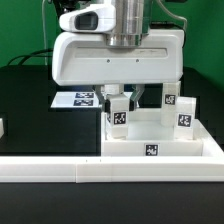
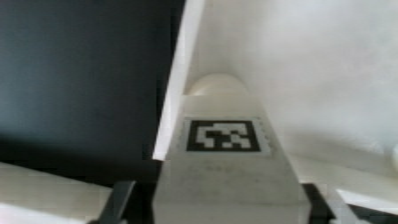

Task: Assemble square table

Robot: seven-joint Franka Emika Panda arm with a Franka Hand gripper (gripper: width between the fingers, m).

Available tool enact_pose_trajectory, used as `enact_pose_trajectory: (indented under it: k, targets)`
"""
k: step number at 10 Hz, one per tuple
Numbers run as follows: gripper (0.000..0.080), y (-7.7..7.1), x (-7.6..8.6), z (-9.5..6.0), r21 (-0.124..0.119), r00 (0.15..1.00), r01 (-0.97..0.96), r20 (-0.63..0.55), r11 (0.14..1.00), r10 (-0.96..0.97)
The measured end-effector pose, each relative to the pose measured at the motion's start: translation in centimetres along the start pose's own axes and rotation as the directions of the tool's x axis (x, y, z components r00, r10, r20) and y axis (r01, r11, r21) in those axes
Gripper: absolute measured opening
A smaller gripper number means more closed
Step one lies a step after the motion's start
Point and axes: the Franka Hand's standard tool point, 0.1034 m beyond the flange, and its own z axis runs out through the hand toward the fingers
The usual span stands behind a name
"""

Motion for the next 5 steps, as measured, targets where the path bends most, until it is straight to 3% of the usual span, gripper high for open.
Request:
enact_pose_trajectory:
  k: [2, 5]
  targets:
    - [0.0290, 0.00, -0.01, 0.02, 0.000, 0.999, -0.044, 0.000, 0.999, 0.044]
    - [0.0290, -0.01, -0.02, 0.04, 0.001, 0.965, -0.262, 0.001, 0.965, 0.262]
